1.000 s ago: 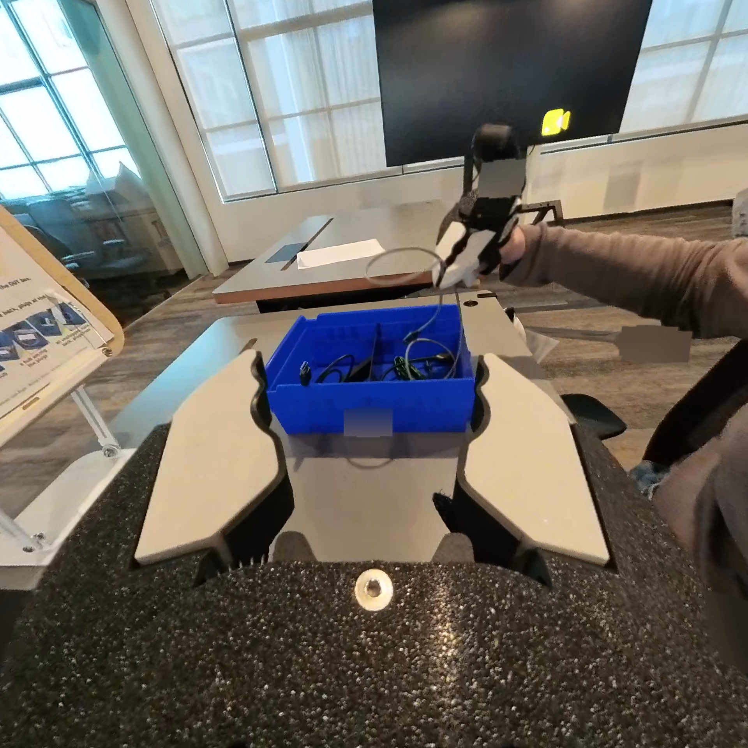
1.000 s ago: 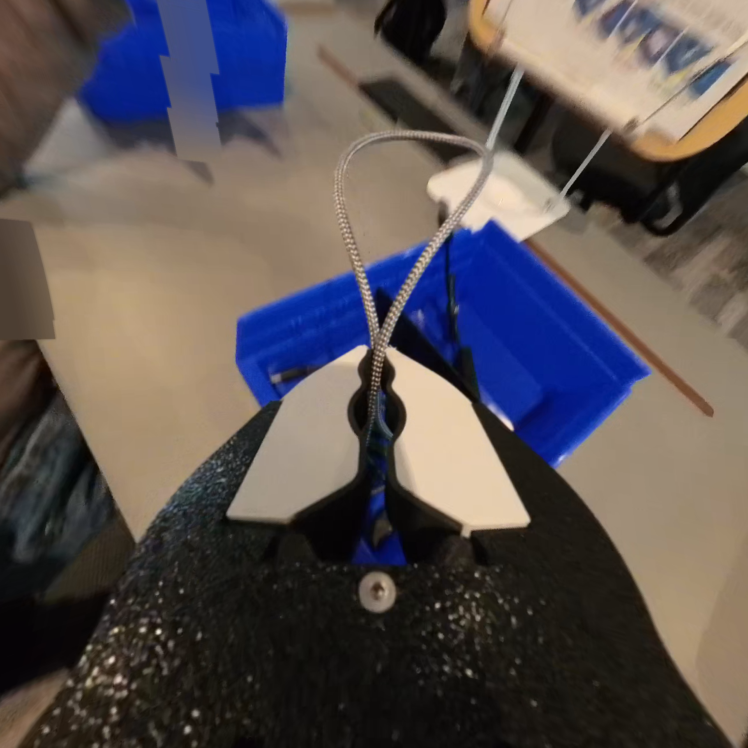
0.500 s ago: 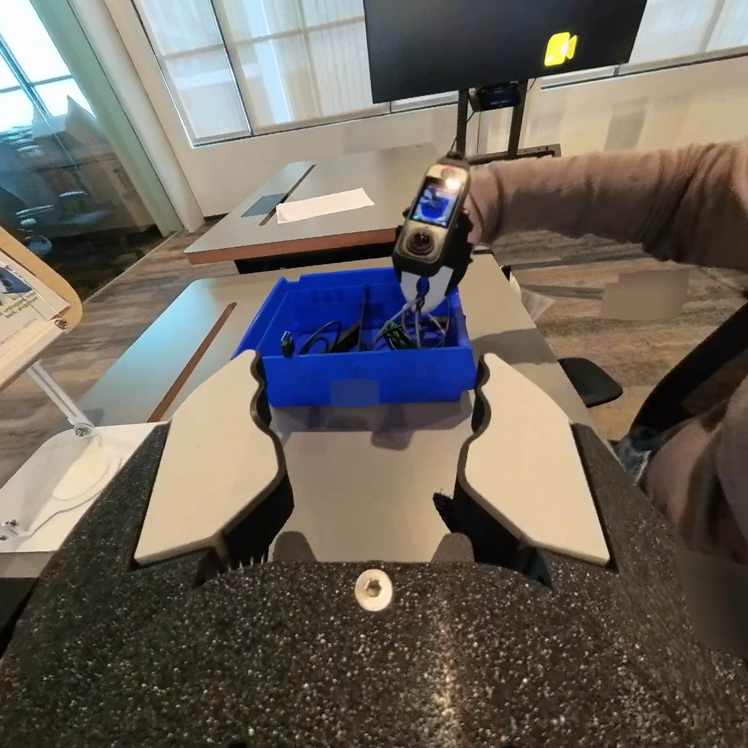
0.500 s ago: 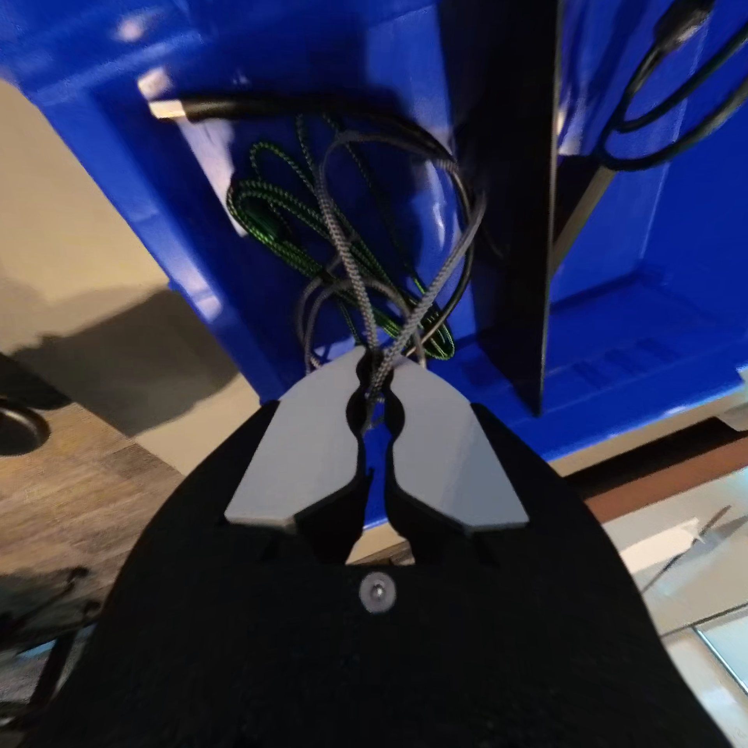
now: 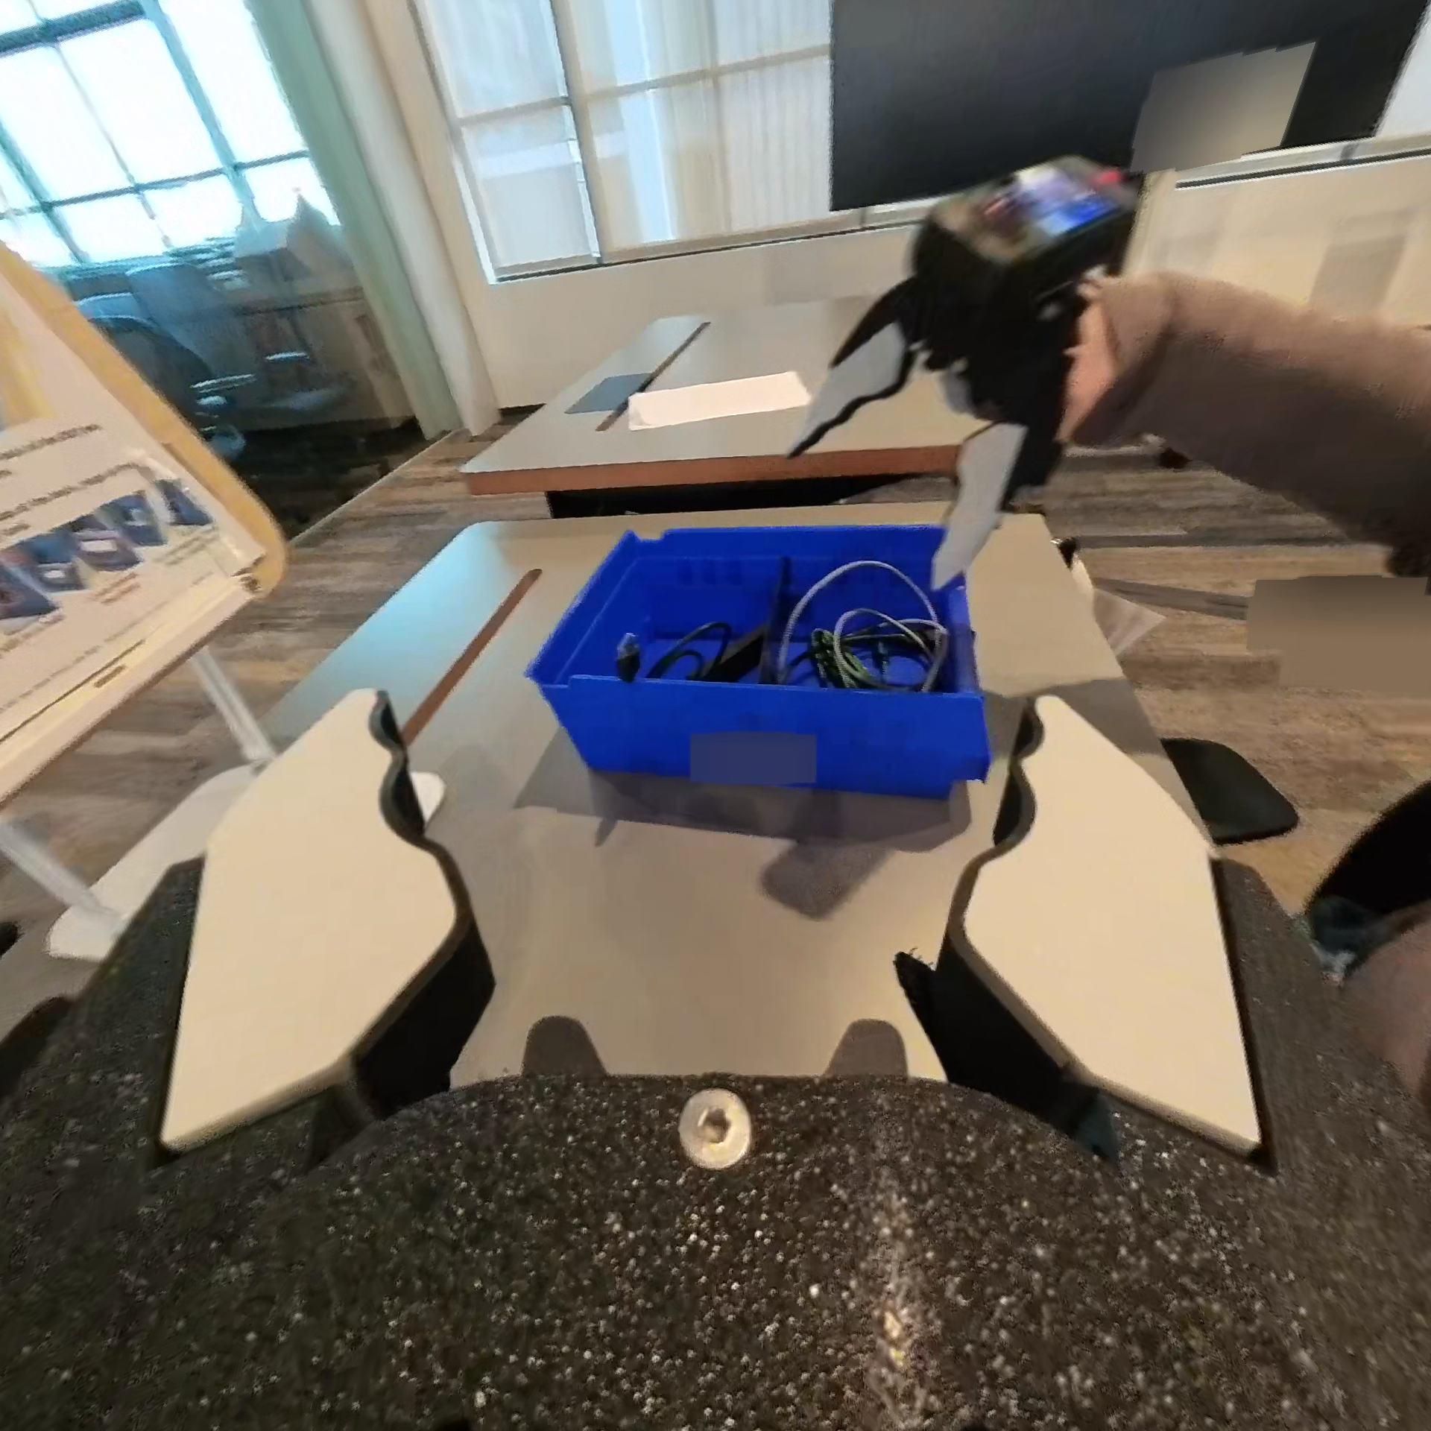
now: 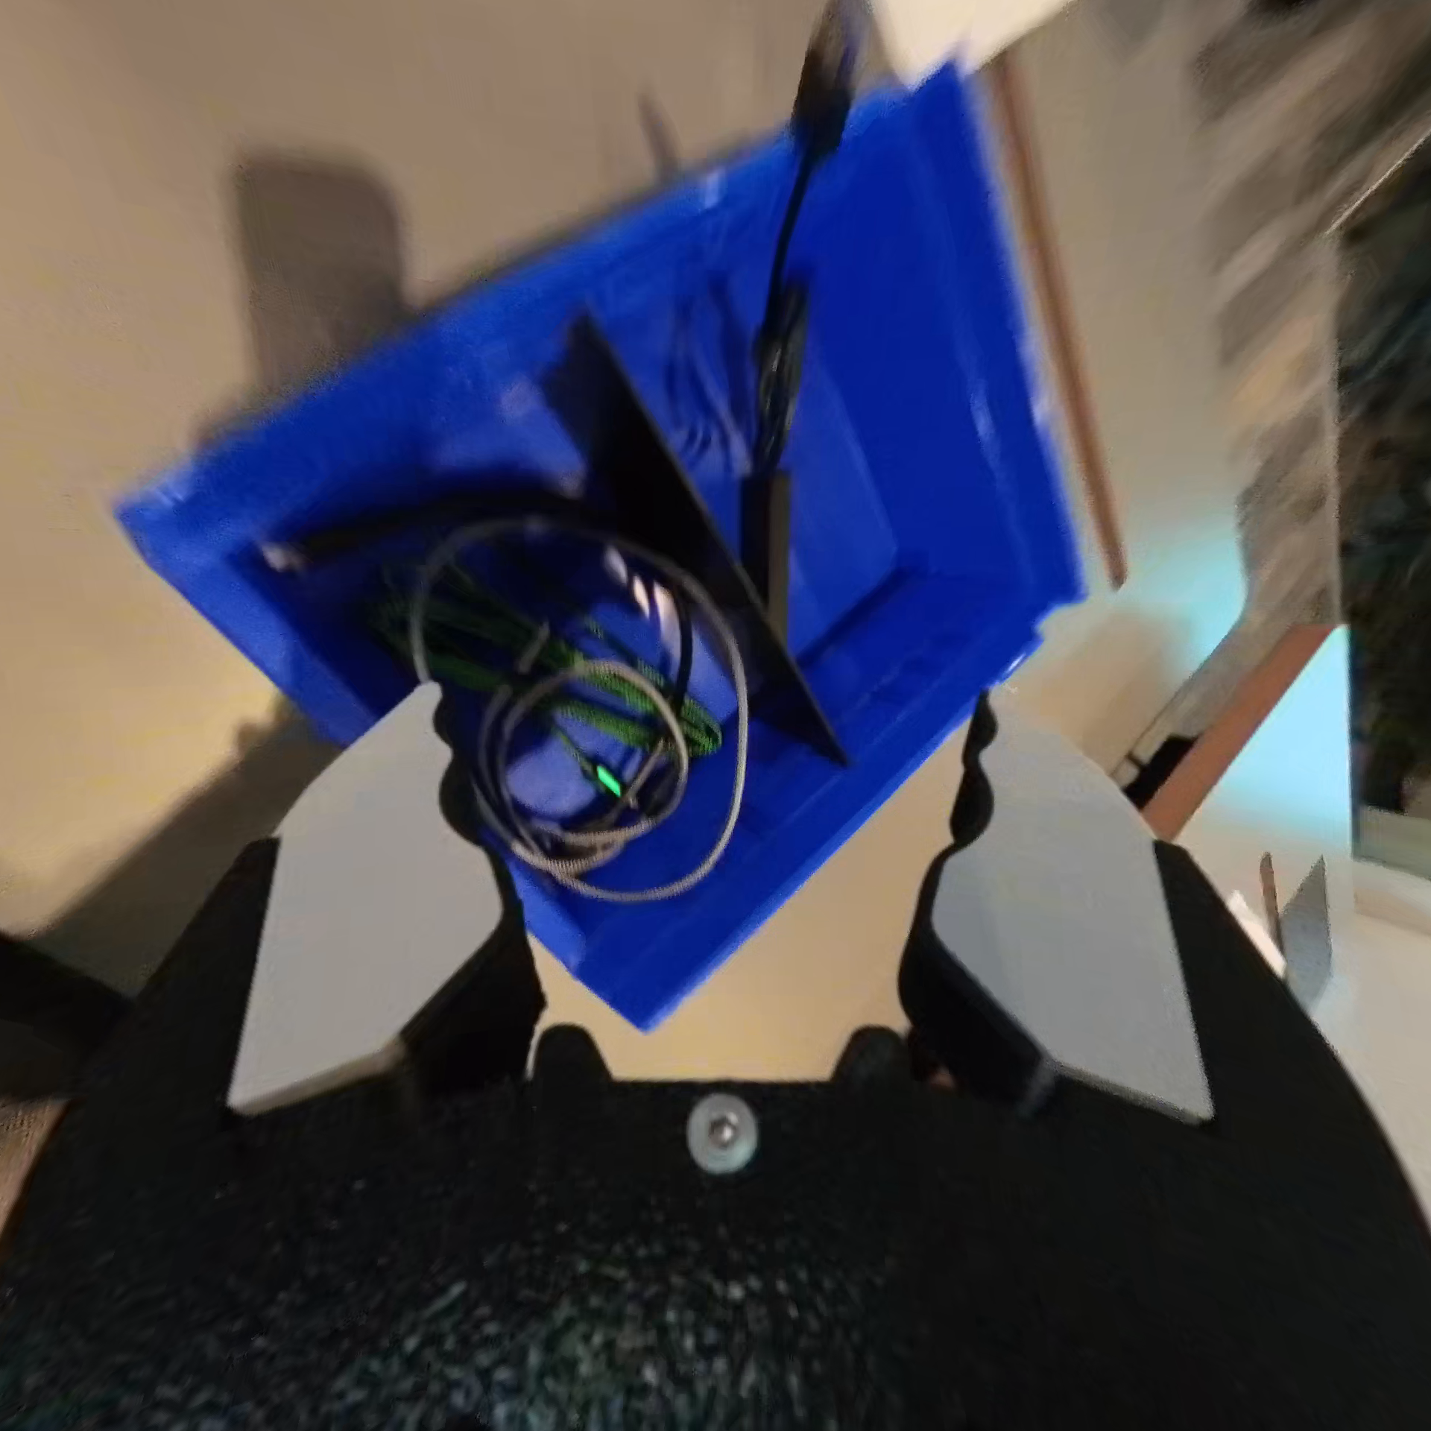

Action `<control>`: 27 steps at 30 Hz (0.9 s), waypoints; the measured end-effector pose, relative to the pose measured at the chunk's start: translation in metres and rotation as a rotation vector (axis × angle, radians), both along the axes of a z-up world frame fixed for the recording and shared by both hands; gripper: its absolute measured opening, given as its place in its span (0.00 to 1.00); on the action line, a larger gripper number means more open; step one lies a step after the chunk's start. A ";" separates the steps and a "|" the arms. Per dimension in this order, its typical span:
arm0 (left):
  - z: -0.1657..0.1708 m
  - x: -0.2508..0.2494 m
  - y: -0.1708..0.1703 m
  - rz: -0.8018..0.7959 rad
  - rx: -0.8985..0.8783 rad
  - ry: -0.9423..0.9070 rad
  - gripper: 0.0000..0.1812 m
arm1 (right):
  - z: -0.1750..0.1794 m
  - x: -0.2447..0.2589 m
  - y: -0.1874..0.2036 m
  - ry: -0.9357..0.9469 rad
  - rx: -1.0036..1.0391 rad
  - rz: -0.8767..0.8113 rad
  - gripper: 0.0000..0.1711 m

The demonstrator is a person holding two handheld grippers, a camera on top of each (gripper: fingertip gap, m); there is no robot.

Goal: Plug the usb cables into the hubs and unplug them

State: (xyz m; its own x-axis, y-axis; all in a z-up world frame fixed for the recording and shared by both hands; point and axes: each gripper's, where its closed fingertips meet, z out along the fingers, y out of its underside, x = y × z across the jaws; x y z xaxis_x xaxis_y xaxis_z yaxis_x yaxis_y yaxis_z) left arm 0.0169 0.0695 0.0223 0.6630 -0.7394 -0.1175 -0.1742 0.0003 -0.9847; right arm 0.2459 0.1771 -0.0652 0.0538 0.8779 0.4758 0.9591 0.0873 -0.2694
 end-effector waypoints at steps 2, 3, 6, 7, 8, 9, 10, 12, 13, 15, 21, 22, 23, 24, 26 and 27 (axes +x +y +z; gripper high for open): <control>0.005 -0.009 0.002 0.062 0.013 0.002 0.79 | 0.026 -0.022 -0.010 0.184 0.042 0.023 0.68; 0.008 -0.013 0.002 0.094 0.018 0.007 0.79 | 0.037 -0.034 -0.018 0.267 0.061 0.044 0.67; 0.011 -0.035 -0.004 0.235 0.003 0.052 0.74 | 0.066 -0.075 -0.040 0.486 0.125 0.087 0.55; 0.011 -0.044 -0.008 0.292 -0.009 0.066 0.67 | 0.072 -0.091 -0.051 0.540 0.131 0.120 0.54; 0.012 -0.053 -0.013 0.344 -0.014 0.066 0.59 | 0.077 -0.107 -0.061 0.590 0.140 0.151 0.51; 0.014 -0.061 -0.021 0.378 -0.022 0.055 0.51 | 0.080 -0.122 -0.071 0.632 0.151 0.182 0.48; 0.017 -0.067 -0.030 0.394 -0.029 0.035 0.42 | 0.083 -0.137 -0.080 0.674 0.156 0.211 0.43; 0.022 -0.083 -0.050 0.440 -0.037 -0.016 0.31 | 0.085 -0.169 -0.100 0.750 0.133 0.287 0.32; 0.022 -0.094 -0.061 0.472 -0.045 -0.031 0.26 | 0.083 -0.185 -0.108 0.768 0.111 0.324 0.27; 0.017 -0.117 -0.086 0.538 -0.065 -0.039 0.14 | 0.075 -0.215 -0.125 0.774 0.036 0.394 0.17; -0.006 -0.209 -0.180 0.866 -0.072 -0.038 0.00 | 0.048 -0.312 -0.173 0.693 -0.285 0.616 0.00; -0.010 -0.223 -0.195 0.919 -0.073 -0.049 0.00 | 0.045 -0.330 -0.180 0.675 -0.330 0.652 0.00; -0.015 -0.237 -0.209 0.976 -0.074 -0.057 0.00 | 0.044 -0.348 -0.188 0.654 -0.374 0.692 0.00; -0.020 -0.250 -0.221 1.024 -0.077 -0.065 0.00 | 0.043 -0.367 -0.195 0.629 -0.413 0.729 0.00; -0.024 -0.272 -0.239 1.091 -0.067 -0.075 0.00 | 0.038 -0.407 -0.208 0.548 -0.464 0.776 0.06; -0.023 -0.281 -0.245 1.117 -0.070 -0.090 0.00 | 0.033 -0.427 -0.213 0.487 -0.484 0.783 0.09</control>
State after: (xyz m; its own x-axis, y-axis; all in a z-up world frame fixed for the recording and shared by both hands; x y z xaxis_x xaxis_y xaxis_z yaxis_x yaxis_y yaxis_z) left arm -0.2641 -0.1755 -0.0007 0.9621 0.2722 -0.0176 0.0294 -0.1675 -0.9854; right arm -0.1807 -0.0362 -0.0326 -0.5215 0.8412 0.1429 0.4591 0.4178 -0.7840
